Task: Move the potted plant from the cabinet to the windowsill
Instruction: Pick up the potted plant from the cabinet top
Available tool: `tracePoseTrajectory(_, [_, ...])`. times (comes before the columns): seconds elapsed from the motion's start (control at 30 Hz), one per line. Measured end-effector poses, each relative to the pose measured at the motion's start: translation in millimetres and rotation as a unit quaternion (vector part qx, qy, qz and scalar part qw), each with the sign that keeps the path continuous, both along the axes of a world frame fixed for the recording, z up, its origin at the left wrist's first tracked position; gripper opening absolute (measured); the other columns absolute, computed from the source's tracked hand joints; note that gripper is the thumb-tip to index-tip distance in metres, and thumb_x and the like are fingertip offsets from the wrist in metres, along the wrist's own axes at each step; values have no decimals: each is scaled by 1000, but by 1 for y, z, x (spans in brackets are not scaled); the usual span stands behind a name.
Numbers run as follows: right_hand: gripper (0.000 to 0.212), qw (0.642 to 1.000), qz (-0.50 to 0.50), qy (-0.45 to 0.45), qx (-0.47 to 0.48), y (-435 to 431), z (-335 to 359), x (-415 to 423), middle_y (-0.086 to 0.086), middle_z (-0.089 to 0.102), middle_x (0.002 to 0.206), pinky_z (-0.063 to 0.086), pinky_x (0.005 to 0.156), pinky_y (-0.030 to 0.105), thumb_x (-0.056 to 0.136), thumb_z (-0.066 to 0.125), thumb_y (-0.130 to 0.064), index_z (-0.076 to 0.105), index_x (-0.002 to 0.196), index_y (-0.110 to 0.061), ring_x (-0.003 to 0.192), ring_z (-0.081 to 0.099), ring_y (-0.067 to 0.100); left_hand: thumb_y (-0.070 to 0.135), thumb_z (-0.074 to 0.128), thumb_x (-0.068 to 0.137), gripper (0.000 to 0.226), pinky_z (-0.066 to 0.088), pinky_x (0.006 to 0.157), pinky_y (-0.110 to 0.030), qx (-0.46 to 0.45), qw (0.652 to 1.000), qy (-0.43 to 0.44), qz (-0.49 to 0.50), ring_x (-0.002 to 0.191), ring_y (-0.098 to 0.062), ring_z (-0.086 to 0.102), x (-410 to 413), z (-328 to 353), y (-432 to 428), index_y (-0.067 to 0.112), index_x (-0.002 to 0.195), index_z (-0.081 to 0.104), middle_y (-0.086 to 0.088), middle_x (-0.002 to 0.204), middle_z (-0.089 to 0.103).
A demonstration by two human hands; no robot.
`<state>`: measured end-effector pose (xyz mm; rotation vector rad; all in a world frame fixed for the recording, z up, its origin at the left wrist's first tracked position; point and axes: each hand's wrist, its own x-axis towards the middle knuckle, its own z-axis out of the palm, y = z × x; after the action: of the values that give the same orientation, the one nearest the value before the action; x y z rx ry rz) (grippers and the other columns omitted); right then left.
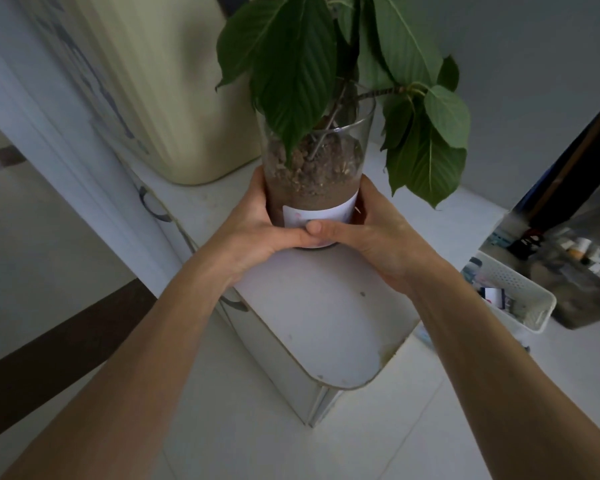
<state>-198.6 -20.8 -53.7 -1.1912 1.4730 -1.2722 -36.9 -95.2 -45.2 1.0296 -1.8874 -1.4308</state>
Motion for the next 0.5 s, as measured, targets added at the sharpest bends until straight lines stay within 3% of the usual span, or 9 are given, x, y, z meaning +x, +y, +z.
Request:
tracePoseTrajectory(0.07, [96,1000,-2,8,8,0,-1,0,-5,56,137,52,86,9,71,86,-17,35,151,-18,119,56,4,30,90,36,127,52,100,-23,6,1000,4,-2,120,0,60,1,-1,-1,22,150,33,17,129,60])
tracePoseTrajectory(0.2, [103,1000,6,5,6,1,-4,-1,0,57,142,51,105,29,63,89,-22,35,151,-19,129,57,14,11,91,44,113,55,90,-18,18,1000,16,-13,113,0,66,2,-2,-2,19,144,40,9,130,65])
tracePoseTrajectory(0.4, [110,1000,6,12,-10,2,-5,1,-1,60,139,53,105,33,52,88,-37,37,149,-21,127,60,13,4,89,48,108,57,84,-17,23,999,35,-16,108,3,68,3,-2,-1,18,143,41,8,128,66])
tracePoseTrajectory(0.5, [103,1000,0,1,-18,6,-7,2,-1,62,138,54,104,34,59,89,-29,39,147,-20,125,62,12,3,90,48,106,57,82,-18,30,998,45,-21,106,3,69,5,-3,0,20,141,44,9,125,68])
